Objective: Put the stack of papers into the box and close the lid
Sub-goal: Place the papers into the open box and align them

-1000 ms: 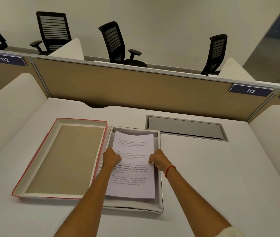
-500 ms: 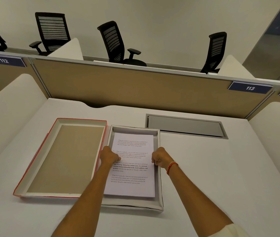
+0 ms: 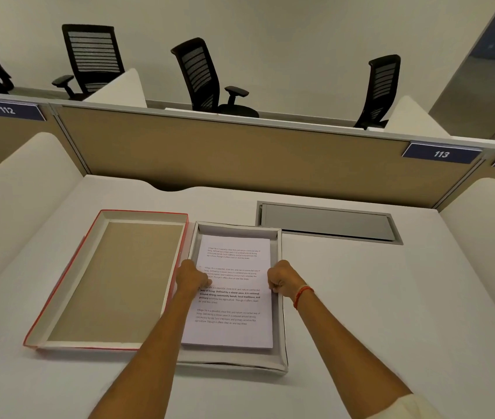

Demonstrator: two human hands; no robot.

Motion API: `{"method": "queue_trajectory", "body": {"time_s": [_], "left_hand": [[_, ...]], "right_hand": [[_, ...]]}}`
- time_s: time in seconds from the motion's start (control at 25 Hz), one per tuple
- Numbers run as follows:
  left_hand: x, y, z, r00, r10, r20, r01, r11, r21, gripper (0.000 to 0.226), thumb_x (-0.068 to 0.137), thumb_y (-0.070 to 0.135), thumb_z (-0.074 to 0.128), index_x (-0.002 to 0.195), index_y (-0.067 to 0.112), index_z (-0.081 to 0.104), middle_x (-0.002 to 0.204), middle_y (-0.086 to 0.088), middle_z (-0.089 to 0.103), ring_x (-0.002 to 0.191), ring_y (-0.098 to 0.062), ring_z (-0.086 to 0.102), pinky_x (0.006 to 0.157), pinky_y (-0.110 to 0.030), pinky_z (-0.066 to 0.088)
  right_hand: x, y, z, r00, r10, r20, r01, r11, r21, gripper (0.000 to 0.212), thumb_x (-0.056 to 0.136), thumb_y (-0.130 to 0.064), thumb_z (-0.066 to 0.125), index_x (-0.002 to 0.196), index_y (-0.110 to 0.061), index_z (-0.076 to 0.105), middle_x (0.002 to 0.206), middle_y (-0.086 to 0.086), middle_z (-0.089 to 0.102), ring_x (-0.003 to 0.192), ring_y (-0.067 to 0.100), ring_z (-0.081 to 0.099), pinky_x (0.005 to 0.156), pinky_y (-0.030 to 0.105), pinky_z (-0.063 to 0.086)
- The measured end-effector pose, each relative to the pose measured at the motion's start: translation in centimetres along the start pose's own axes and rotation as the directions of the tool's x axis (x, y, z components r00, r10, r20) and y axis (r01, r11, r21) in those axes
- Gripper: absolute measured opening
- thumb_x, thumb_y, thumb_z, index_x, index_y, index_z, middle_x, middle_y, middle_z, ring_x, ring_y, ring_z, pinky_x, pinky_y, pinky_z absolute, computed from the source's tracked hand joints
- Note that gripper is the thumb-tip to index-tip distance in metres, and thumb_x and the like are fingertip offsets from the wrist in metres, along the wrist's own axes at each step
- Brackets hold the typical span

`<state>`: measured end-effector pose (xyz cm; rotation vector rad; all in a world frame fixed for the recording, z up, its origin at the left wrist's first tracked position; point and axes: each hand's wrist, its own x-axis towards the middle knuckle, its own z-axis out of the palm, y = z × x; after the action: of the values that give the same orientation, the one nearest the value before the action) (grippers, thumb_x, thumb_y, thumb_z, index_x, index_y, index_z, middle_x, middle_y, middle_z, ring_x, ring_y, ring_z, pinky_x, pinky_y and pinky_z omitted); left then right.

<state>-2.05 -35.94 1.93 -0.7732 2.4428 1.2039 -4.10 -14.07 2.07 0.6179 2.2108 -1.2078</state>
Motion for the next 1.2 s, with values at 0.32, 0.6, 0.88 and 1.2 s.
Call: {"method": "queue_trajectory", "body": {"time_s": [0.32,0.6,0.88,1.2], "left_hand": [[-2.8,1.6,-2.6,0.997,0.05,0.056,-0.037,0.976,-0.213,0.037,0.076,0.021,0.082,0.095,-0.001,0.06,0.098,-0.01,0.063,0.096,-0.03,0.064,0.074,-0.034,0.056],[-9.7,-2.4,-2.8,0.819,-0.204,0.536,0.555,0.52,-0.65,0.048,0.091,0.015,0.064,0.126,-0.014,0.049,0.123,-0.034,0.061,0.112,-0.045,0.062,0.091,-0.051,0.053],[-12.9,-4.8,-1.4,0.702,-0.209,0.681,0.711,0.261,-0.653,0.046,0.089,0.019,0.067,0.128,0.001,0.05,0.125,-0.031,0.06,0.119,-0.047,0.058,0.105,-0.055,0.045],[-11.9,-4.8,0.4,0.713,-0.233,0.662,0.701,0.25,-0.668,0.045,0.089,0.011,0.064,0.132,0.014,0.052,0.125,-0.024,0.065,0.118,-0.046,0.059,0.109,-0.057,0.04]], "right_hand": [[0.7,-4.2,-3.1,0.982,-0.185,-0.023,0.184,0.982,-0.041,0.016,0.088,-0.002,0.057,0.104,-0.001,0.057,0.086,0.012,0.055,0.068,0.018,0.052,0.054,0.025,0.041],[2.5,-8.3,-2.9,0.882,-0.471,-0.006,0.449,0.844,-0.294,0.03,0.091,-0.009,0.052,0.115,0.008,0.062,0.121,0.024,0.063,0.113,0.038,0.059,0.096,0.045,0.049],[4.7,-8.9,-0.1,0.834,-0.521,0.182,0.542,0.708,-0.453,0.032,0.094,-0.002,0.048,0.125,-0.003,0.056,0.129,0.016,0.058,0.117,0.033,0.055,0.096,0.033,0.044],[7.1,-9.4,1.1,0.814,-0.516,0.267,0.562,0.582,-0.588,0.033,0.091,0.0,0.05,0.123,-0.003,0.056,0.123,0.018,0.06,0.111,0.033,0.057,0.094,0.037,0.047]]}}
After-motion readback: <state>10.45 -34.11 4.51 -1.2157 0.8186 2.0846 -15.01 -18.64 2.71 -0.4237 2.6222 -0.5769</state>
